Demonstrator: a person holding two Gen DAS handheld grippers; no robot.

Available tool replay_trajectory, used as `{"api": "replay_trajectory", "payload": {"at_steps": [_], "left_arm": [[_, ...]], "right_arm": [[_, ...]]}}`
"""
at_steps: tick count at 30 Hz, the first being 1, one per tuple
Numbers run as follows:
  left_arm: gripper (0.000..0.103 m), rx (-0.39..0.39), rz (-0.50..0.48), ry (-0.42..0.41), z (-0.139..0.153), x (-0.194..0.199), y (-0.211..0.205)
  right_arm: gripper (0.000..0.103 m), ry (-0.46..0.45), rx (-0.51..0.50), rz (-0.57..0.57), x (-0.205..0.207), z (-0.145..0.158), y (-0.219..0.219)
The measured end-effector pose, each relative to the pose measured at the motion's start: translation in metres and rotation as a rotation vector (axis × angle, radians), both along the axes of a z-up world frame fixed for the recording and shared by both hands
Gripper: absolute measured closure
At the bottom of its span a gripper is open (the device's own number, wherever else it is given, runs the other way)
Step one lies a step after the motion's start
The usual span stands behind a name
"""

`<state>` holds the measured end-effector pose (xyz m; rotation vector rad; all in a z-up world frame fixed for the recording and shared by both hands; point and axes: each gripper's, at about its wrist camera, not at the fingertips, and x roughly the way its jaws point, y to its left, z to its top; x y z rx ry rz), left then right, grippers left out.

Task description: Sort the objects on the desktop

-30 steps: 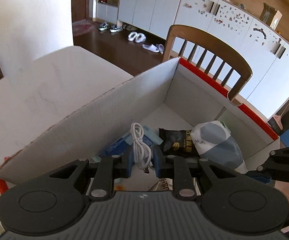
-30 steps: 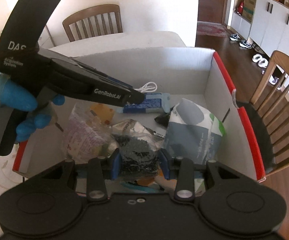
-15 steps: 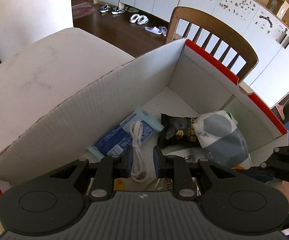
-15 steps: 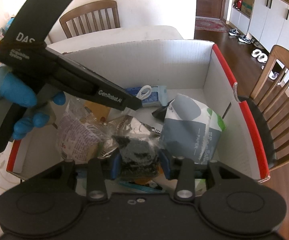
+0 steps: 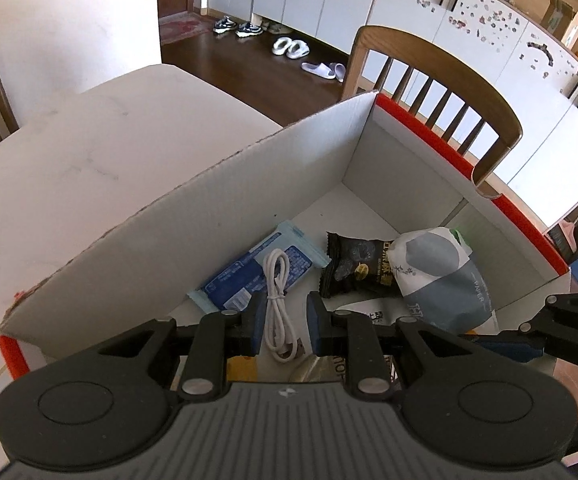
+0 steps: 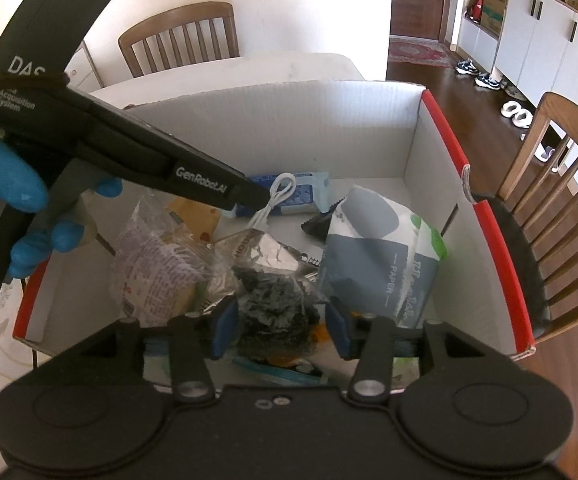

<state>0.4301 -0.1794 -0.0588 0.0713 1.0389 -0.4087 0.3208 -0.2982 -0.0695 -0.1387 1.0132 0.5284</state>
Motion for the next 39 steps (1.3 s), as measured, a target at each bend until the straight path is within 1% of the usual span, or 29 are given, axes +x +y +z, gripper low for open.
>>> {"api": "replay_trajectory", "payload": {"at_steps": [15, 21, 29, 39], "left_arm": [[0.083, -0.036, 0.026, -0.056, 0.030, -0.027, 0.009], [0.083, -0.051, 0.022, -0.078, 0.044, -0.044, 0.014], [0.083, -0.080, 0.013, -0.103, 0.060, -0.071, 0.022], [0.083, -0.101, 0.027, -0.132, 0.071, -0.105, 0.035]], "right_arm": [[0.053, -0.055, 0.028, -0.006, -0.016, 0.027, -0.011], [0.053, -0.084, 0.048, -0.017, -0.022, 0.042, -0.016], [0.053, -0.110, 0.062, -0.026, -0.034, 0.053, -0.017], [0.053, -0.141, 0.073, -0.062, -0.048, 0.065, -0.018]]}}
